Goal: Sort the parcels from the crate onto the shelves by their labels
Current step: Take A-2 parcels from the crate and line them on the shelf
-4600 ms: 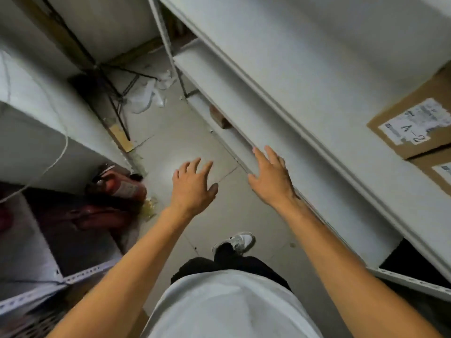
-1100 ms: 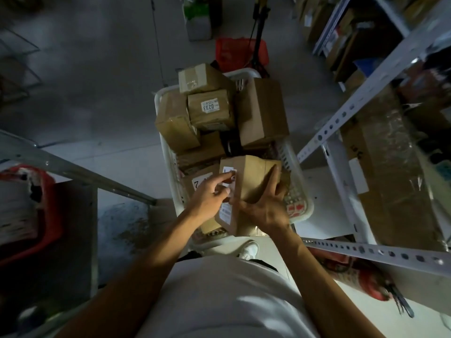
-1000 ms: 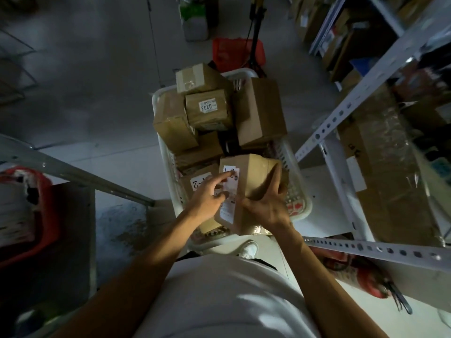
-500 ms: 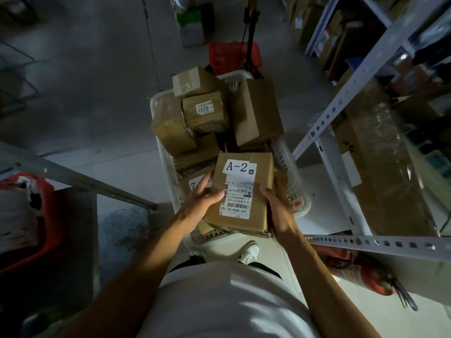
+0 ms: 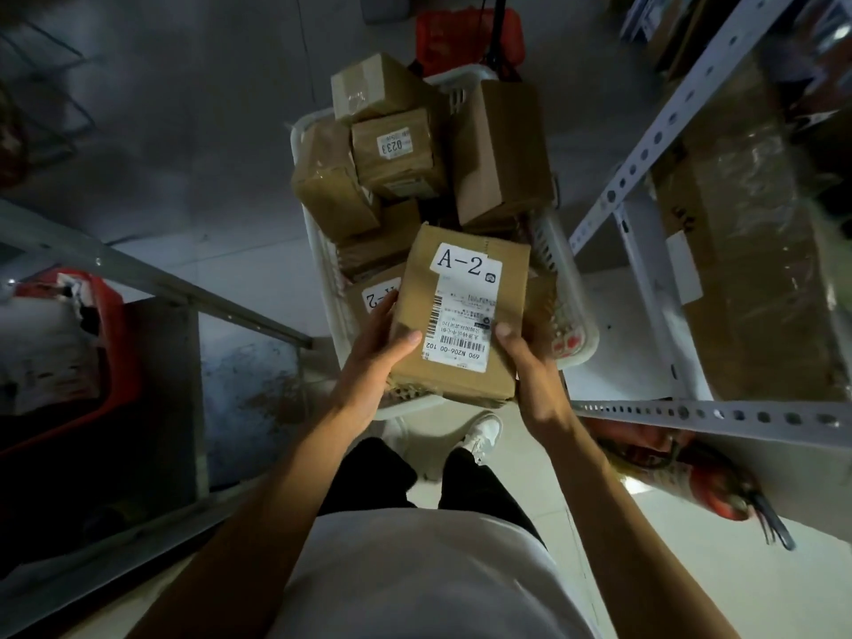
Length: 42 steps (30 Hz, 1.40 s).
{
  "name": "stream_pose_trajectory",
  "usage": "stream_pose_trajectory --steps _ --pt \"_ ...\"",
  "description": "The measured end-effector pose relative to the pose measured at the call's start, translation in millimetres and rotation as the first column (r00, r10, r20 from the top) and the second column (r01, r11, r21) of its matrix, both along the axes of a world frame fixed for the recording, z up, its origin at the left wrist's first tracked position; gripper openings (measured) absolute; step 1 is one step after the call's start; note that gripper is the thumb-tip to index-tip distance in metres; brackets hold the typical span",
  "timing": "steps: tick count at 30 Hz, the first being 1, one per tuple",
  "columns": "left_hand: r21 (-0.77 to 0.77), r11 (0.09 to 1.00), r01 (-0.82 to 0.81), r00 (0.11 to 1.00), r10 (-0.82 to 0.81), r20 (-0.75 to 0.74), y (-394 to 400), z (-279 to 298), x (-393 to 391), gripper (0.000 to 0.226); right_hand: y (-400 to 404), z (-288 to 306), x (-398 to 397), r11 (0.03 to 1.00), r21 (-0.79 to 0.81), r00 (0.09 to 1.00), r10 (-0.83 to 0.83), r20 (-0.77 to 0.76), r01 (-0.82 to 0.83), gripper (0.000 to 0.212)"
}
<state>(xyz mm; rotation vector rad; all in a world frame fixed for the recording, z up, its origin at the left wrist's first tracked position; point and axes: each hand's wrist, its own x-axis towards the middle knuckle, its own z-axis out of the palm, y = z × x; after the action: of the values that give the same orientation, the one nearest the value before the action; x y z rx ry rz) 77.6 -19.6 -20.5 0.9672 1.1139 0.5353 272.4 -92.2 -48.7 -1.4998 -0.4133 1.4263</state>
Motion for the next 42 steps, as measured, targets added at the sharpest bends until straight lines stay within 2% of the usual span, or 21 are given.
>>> stream_pose_trajectory --steps 2,5,10,12,16,18,22,25,28,33,36,39,40,42 --pt "0.038 0.999 0.024 0.999 -0.022 -0.035 -1 5 -1 0.057 -8 7 -4 0.997 0.043 0.997 0.056 0.049 -0.058 0.076" --pt "0.121 0.978 0.169 0.984 -0.161 -0.078 5 12 -3 0.054 -22 18 -17 0.996 0.070 0.994 0.044 0.102 -0.051 0.082" --pt "0.162 0.886 0.435 0.900 -0.423 -0.102 7 19 -14 0.077 -50 34 -44 0.988 0.123 0.987 -0.105 0.120 0.090 0.078" --pt "0.128 0.838 0.530 0.848 -0.520 -0.103 3 22 -19 0.078 -66 36 -55 0.980 0.128 0.974 -0.173 0.146 0.154 0.083" --pt "0.128 0.712 0.690 0.723 -0.686 -0.082 -10 19 -25 0.066 -103 40 -82 0.952 0.105 0.924 -0.304 0.232 0.287 0.101" --pt "0.128 0.638 0.759 0.648 -0.760 -0.055 -22 15 -24 0.066 -129 39 -98 0.927 0.094 0.887 -0.374 0.272 0.362 0.102" --pt "0.110 0.526 0.843 0.532 -0.846 -0.027 -57 13 -18 0.092 -181 39 -122 0.863 0.106 0.810 -0.502 0.304 0.495 0.096" --pt "0.102 0.434 0.895 0.438 -0.899 -0.025 -85 18 -3 0.099 -216 47 -126 0.791 0.148 0.741 -0.609 0.282 0.594 0.089" --pt "0.138 0.300 0.944 0.308 -0.951 -0.035 -119 29 25 0.099 -255 56 -129 0.697 0.172 0.643 -0.712 0.282 0.696 0.086" --pt "0.190 0.070 0.979 0.086 -0.993 -0.076 -217 43 77 0.115 -352 76 -130 0.490 0.197 0.429 -0.858 0.281 0.849 0.095" --pt "0.223 -0.127 0.966 -0.105 -0.989 -0.106 -300 52 109 0.124 -432 87 -136 0.330 0.223 0.247 -0.911 0.331 0.917 0.098" --pt "0.251 -0.309 0.917 -0.306 -0.951 -0.053 -393 63 125 0.120 -511 90 -155 0.142 0.251 0.049 -0.938 0.344 0.958 0.102" --pt "0.284 -0.360 0.889 -0.358 -0.932 -0.062 -424 67 127 0.117 -534 90 -162 0.078 0.260 -0.018 -0.938 0.346 0.963 0.099" --pt "0.388 -0.439 0.811 -0.404 -0.899 -0.171 -480 73 131 0.113 -576 92 -178 -0.036 0.267 -0.131 -0.929 0.347 0.963 0.094"
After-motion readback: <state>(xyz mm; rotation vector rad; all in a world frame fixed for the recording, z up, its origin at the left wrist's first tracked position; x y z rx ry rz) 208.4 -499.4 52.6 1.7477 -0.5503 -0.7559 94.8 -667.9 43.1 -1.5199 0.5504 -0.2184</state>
